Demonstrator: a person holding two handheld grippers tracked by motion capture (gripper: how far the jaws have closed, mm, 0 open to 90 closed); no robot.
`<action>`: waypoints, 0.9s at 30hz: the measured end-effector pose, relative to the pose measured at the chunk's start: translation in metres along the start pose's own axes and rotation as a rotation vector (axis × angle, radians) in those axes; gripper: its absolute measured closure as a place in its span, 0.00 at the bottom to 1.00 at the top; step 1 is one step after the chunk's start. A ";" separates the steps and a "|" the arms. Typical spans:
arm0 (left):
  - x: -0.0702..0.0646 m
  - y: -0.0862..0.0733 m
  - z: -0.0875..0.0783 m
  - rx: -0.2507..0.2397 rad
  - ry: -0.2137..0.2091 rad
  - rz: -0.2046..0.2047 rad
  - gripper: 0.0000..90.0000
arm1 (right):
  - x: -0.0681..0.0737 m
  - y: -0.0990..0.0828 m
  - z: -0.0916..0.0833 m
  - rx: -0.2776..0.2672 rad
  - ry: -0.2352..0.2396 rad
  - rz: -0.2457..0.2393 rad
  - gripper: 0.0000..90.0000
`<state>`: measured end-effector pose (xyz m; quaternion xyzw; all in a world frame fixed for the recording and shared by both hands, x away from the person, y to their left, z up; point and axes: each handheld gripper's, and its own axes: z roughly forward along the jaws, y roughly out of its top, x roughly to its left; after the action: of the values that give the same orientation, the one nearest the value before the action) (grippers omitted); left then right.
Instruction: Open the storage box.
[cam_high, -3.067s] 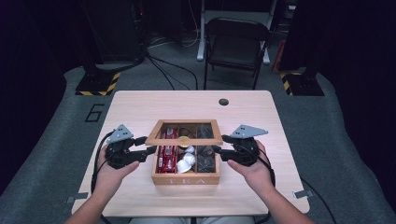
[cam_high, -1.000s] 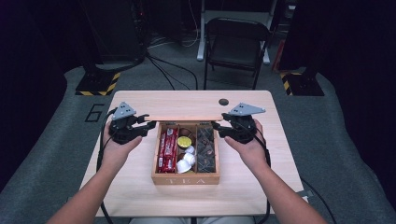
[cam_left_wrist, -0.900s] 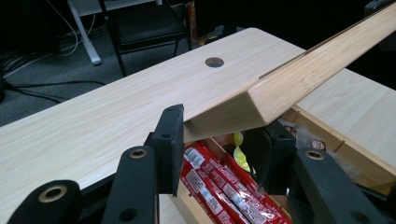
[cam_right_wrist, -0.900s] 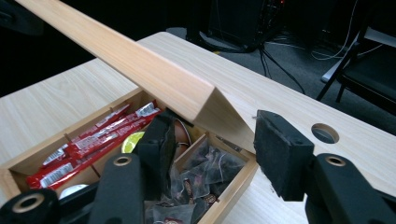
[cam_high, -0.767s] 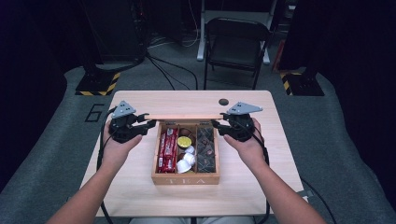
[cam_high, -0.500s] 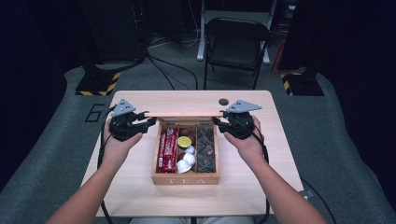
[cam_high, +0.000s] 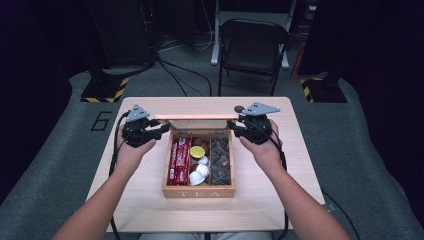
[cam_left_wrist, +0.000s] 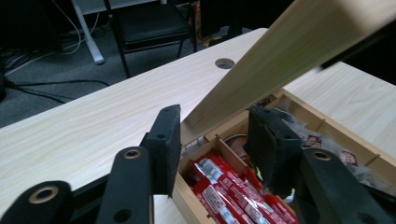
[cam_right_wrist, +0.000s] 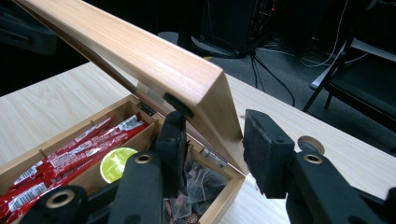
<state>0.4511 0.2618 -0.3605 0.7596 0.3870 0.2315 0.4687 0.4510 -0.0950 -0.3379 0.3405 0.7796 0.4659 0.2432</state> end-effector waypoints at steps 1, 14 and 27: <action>0.002 -0.001 0.002 0.004 -0.001 -0.004 0.59 | -0.001 0.000 0.000 0.003 0.001 0.002 0.67; 0.007 -0.001 0.011 -0.010 0.009 -0.014 0.68 | -0.008 0.006 0.007 -0.001 0.017 0.031 0.63; 0.012 0.005 0.013 -0.001 0.002 -0.025 0.68 | -0.018 -0.006 0.030 0.036 0.014 0.044 0.60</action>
<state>0.4694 0.2627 -0.3625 0.7542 0.3967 0.2266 0.4716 0.4818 -0.0943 -0.3551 0.3584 0.7820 0.4593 0.2214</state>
